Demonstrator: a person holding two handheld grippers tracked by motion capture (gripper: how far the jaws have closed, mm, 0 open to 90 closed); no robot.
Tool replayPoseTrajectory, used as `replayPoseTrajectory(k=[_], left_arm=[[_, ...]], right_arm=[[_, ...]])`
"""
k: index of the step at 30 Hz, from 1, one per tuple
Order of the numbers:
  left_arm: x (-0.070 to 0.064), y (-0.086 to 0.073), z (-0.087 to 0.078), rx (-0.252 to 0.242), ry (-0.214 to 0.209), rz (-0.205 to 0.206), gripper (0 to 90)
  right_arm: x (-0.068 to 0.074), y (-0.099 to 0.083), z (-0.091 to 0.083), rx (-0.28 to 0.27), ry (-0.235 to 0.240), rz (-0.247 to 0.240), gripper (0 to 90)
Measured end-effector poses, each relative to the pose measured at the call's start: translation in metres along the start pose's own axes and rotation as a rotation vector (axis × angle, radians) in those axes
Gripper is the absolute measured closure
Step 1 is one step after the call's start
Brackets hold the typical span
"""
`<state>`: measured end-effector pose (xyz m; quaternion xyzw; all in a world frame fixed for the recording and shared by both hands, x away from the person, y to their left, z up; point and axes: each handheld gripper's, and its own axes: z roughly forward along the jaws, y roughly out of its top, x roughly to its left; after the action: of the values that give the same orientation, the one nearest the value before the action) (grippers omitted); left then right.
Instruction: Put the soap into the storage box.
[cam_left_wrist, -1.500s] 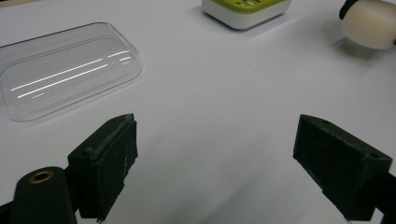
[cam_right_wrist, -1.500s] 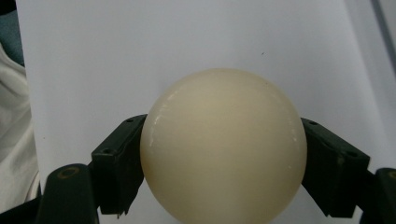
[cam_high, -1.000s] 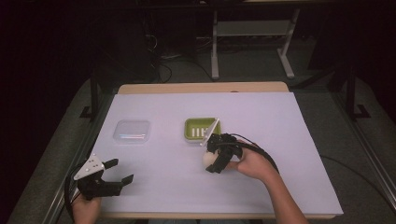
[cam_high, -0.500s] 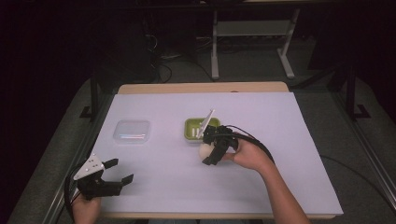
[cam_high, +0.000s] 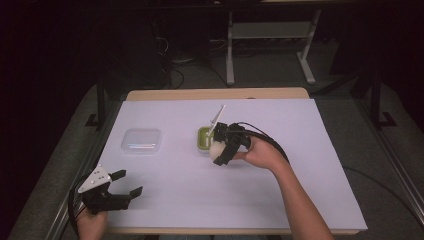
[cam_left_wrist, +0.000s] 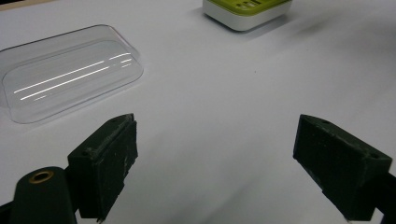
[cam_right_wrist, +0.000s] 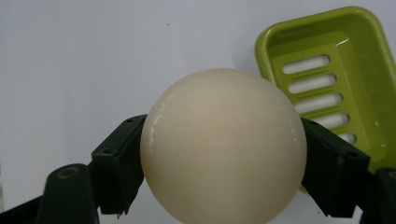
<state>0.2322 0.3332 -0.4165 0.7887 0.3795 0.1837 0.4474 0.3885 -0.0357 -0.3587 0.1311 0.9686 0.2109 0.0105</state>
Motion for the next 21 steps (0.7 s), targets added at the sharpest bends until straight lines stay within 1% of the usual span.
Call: replayPoseTrajectory(k=[3,5,7,8,10,13,16,17,18,20,21], left_arm=[[0.000,0.000,0.000,0.004,0.002,0.002,13.0],[0.001,0.000,0.000,0.003,0.004,0.001,13.0],[0.001,0.000,0.000,0.002,0.005,0.004,13.0],[0.001,0.000,0.000,-0.001,0.006,-0.004,13.0],[0.002,0.000,0.000,0.006,0.006,0.004,13.0],[0.002,0.000,-0.001,0.006,0.006,0.009,13.0],[0.002,0.000,0.000,0.009,0.006,0.012,13.0],[0.001,0.000,0.000,0.007,0.006,0.009,13.0],[0.001,0.000,0.000,0.007,0.005,0.010,13.0],[0.001,0.000,0.000,0.004,0.004,0.008,13.0],[0.001,0.000,0.000,0.004,0.003,0.007,13.0]], right_arm=[[-0.007,0.004,0.000,0.005,0.009,0.008,22.3],[-0.012,0.007,0.000,0.012,0.003,0.007,22.3],[-0.016,0.010,0.000,0.008,0.009,0.015,22.3],[-0.018,0.012,0.000,0.010,0.004,0.012,22.3],[-0.021,0.015,0.000,0.016,-0.005,0.010,22.3],[-0.028,0.018,-0.001,-0.011,0.004,0.021,22.3],[-0.034,0.021,-0.001,-0.002,-0.011,0.030,22.3],[-0.037,0.022,-0.001,-0.005,-0.011,0.026,22.3],[-0.038,0.023,-0.001,-0.006,-0.010,0.035,22.3],[-0.043,0.024,0.000,-0.021,-0.010,0.043,22.3],[-0.046,0.024,0.000,-0.028,-0.006,0.056,22.3]])
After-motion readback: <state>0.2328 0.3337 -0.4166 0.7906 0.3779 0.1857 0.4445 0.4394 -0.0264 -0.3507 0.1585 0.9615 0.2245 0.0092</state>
